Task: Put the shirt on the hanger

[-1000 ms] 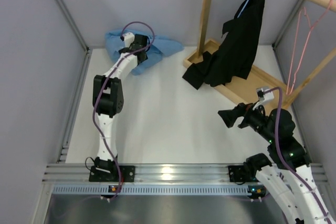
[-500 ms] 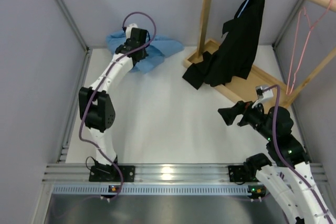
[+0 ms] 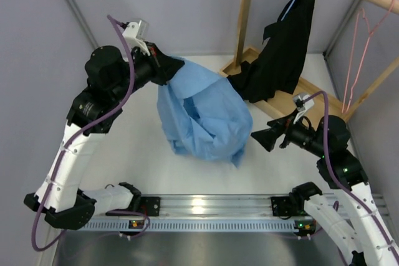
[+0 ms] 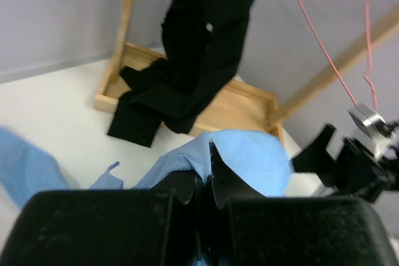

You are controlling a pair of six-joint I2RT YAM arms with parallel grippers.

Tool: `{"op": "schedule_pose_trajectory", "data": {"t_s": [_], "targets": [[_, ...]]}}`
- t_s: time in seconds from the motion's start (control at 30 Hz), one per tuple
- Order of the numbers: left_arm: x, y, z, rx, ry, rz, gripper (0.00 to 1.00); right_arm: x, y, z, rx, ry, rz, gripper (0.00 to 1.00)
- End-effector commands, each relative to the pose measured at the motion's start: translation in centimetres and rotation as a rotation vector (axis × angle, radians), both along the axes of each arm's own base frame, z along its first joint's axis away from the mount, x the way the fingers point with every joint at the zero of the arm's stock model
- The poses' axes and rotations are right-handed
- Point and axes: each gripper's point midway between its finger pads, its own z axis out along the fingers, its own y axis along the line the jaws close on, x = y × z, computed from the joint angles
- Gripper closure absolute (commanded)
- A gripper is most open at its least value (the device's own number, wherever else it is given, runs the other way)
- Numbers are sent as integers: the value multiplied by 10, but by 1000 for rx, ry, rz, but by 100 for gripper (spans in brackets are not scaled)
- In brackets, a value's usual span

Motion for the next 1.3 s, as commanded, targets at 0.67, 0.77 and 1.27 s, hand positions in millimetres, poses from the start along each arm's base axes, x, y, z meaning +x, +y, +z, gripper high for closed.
{"op": "schedule_pose_trajectory", "data": {"t_s": [0.67, 0.77, 1.27], "targets": [[73, -19, -60, -222, 227, 208, 100, -34, 41, 9, 124, 12, 338, 1], [122, -26, -52, -177, 188, 262, 94, -27, 43, -8, 110, 42, 330, 1], [169, 98, -115, 35, 266, 780, 2, -30, 96, -83, -53, 152, 389, 0]]}}
